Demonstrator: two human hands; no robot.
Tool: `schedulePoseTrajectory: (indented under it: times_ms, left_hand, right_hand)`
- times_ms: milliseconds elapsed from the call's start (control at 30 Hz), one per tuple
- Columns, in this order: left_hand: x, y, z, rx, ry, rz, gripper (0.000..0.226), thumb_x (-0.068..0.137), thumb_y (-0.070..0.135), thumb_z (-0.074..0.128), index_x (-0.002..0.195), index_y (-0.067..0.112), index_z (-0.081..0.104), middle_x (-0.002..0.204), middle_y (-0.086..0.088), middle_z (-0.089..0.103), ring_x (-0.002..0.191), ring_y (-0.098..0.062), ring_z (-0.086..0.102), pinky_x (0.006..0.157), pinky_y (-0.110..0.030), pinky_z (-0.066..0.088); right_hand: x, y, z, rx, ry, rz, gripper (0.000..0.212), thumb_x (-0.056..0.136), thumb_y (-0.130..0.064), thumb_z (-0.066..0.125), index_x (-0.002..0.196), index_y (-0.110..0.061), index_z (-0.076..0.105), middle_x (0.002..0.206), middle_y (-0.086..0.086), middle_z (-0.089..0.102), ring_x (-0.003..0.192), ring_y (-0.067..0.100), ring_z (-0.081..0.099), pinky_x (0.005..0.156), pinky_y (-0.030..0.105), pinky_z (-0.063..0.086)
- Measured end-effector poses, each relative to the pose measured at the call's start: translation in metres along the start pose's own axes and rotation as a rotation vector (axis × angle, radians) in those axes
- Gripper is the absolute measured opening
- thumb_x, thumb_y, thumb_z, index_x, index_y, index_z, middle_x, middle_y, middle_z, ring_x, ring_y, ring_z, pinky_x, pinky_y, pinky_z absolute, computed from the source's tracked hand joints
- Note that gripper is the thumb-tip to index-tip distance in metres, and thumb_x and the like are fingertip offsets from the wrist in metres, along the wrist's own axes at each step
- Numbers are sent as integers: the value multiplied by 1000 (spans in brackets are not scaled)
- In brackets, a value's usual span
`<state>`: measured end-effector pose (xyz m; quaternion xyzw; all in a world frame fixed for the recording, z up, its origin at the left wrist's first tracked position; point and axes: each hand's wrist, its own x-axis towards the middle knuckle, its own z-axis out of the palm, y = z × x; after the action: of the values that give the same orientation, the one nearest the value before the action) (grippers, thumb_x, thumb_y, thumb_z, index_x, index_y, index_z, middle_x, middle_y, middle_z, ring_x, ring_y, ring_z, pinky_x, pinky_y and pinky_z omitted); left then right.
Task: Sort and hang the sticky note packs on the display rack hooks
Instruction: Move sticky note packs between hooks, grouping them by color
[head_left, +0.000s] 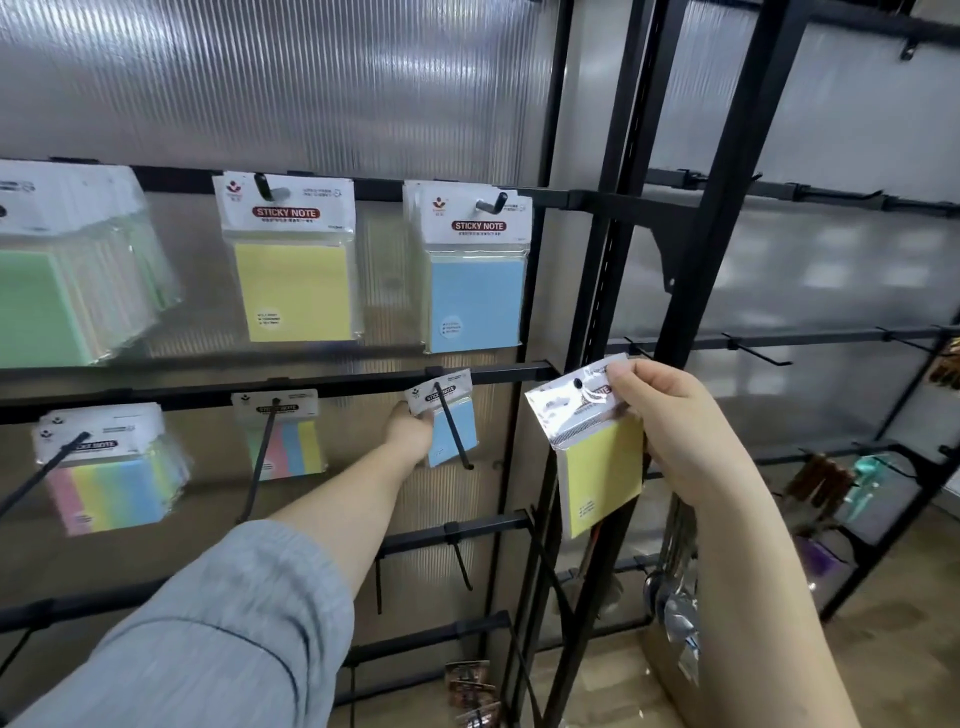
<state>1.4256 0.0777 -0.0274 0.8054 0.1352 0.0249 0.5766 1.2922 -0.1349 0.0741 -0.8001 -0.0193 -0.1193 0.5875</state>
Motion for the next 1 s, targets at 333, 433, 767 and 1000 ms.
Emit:
schedulePoseTrajectory:
  times_ms: [333,433,767,1000]
  left_hand:
    - [-14,-3,-1,-100,56,-5,26,102,23,35,116,9,52,93,-10,60,69,-17,54,57,-25,39]
    - [-27,-6,0,-72,73,28,25,103,24,33,101,7,52,80,-8,56,65,-16,50,55,-26,36]
    - [-68,-12,-4,5,165,185,31,101,21,32,72,12,38,68,-3,41,63,-18,35,54,-30,27]
    - [-112,-13,-12,111,167,229,37,99,22,32,63,14,26,61,0,35,55,-16,29,53,-31,21]
  right_hand:
    - [1,2,-8,63,-86,-28,34,98,-36,48,81,-12,64,83,3,72,79,20,60,78,38,41]
    - [0,0,-13,70,-86,-12,34,98,-36,48,87,-7,62,78,-2,71,75,18,59,77,37,41]
    - [-23,-6,-14,166,-70,-32,28,100,-31,46,84,-22,68,79,-7,74,65,5,63,66,26,45]
    - [-38,-12,1,199,28,-27,30,99,-30,47,79,-27,69,87,-4,73,82,17,60,79,36,43]
